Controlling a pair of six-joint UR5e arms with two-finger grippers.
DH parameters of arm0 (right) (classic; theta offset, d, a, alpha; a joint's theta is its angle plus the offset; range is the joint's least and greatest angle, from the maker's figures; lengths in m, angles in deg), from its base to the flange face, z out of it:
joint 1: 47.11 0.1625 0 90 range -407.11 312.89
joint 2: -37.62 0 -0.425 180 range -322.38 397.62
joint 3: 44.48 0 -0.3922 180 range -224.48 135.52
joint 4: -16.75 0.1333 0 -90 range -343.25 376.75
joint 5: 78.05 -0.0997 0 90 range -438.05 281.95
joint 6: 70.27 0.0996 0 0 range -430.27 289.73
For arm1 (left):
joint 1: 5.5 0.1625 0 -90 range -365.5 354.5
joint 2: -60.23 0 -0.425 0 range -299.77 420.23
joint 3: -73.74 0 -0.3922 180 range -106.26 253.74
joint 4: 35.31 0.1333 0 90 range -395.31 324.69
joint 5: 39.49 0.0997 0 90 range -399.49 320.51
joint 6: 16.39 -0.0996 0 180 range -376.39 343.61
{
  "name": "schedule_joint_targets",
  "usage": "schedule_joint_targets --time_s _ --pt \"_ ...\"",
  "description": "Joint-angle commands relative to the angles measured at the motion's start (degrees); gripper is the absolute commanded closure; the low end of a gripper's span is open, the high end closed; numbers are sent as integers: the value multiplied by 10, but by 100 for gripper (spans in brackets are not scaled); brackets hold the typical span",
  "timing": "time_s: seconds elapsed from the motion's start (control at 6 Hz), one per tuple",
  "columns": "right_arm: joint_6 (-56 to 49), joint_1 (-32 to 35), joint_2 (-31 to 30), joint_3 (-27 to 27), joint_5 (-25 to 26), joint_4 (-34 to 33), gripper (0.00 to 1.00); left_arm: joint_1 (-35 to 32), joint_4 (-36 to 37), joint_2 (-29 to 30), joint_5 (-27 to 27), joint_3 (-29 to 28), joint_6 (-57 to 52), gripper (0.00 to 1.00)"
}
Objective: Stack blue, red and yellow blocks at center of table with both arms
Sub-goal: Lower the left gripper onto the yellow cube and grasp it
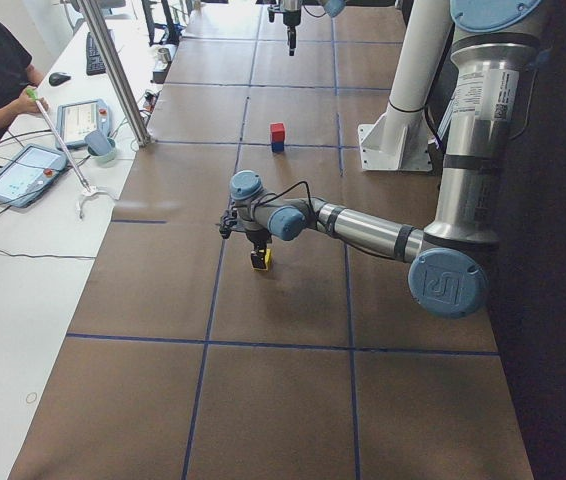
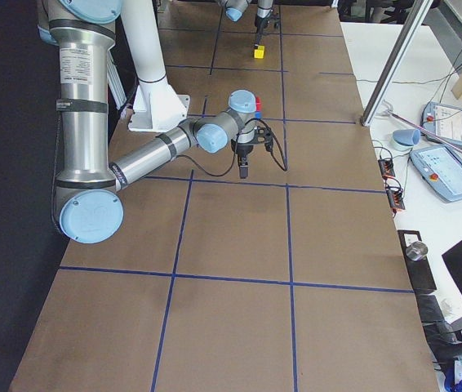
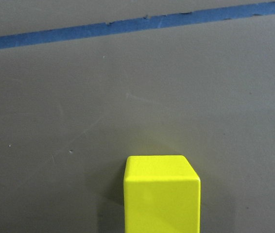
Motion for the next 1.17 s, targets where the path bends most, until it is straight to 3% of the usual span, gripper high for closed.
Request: schedule_joint_targets --time_s 0.0,0.67,0.83,1.0 --pt "0 0 0 0 0 0 0 1 -1 16 0 -24 2 0" --pt "1 0 0 3 0 0 0 15 -6 33 0 -54 0 1" --pt "1 0 -1 3 0 0 0 15 -6 36 1 -54 -1 13" --pt "0 0 -1 3 0 0 0 19 -6 38 1 -58 -3 59"
